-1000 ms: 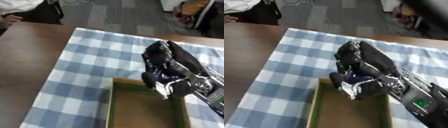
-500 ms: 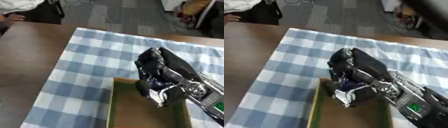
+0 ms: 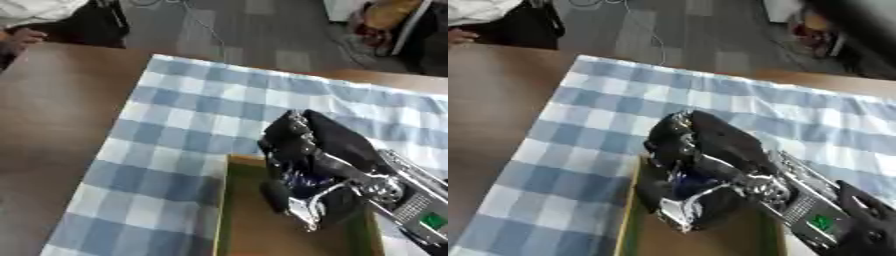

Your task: Pick up objects on the table and place them in the box.

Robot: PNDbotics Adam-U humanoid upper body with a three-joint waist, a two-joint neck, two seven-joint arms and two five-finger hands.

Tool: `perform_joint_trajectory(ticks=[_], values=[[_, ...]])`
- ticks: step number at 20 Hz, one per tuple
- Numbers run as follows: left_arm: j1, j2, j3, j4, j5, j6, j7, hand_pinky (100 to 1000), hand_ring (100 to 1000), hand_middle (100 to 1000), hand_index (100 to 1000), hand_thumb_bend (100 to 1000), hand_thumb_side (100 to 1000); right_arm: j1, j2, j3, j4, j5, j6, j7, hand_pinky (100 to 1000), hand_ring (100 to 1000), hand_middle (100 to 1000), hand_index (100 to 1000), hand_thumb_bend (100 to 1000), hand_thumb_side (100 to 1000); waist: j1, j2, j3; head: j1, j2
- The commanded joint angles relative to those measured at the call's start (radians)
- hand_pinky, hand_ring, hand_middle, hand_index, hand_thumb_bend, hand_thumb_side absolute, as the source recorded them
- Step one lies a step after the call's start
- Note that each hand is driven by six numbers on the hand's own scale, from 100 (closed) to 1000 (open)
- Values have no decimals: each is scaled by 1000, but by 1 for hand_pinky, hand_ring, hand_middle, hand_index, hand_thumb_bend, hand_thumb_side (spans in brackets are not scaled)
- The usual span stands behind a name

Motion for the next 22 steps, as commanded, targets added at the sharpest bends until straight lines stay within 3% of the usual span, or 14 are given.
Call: perform_joint_trajectory(ticks=[1,11,15,17,18,19,20,21,22], values=[[-15,7,-2,-15,2,-1,-3,705,737,915,1000,277,995,-12,-11,4,-16,-5,-7,9,100,100,100,128,100,827,6,-14,2,6,-9],[-17,6,-2,-15,2,-2,-4,706,737,915,1000,277,995,3,4,20,-9,2,-5,21,100,100,100,130,100,816,8,-13,3,0,-10],[-17,6,-2,-15,2,-2,-4,706,736,915,1000,277,994,6,8,19,-1,11,-7,14,100,100,100,132,100,844,9,-12,2,-1,-10],[-16,6,-2,-15,2,-2,-4,706,737,915,1000,277,994,6,8,8,-7,22,-12,-17,100,100,100,145,100,900,9,-12,1,0,-12],[-16,7,-2,-15,2,-2,-4,706,736,915,1000,277,994,4,7,2,-12,38,-22,-41,100,100,122,232,100,984,9,-12,1,1,-11],[-16,7,-2,-15,2,-2,-4,706,737,915,1000,277,994,4,5,-3,-14,60,-35,-68,100,100,100,212,100,977,9,-12,0,2,-11],[-16,7,-2,-15,2,-2,-4,706,737,916,1000,276,995,5,3,-4,-15,84,-50,-90,100,102,271,379,100,1000,9,-12,0,2,-11],[-16,7,-2,-15,2,-2,-4,706,737,916,1000,276,995,7,0,-3,-16,108,-64,-109,100,102,271,379,100,1000,9,-12,0,2,-11],[-16,7,-2,-15,2,-1,-5,706,737,916,1000,276,994,11,-2,0,-16,129,-76,-124,100,301,418,521,100,1000,9,-12,0,2,-11]])
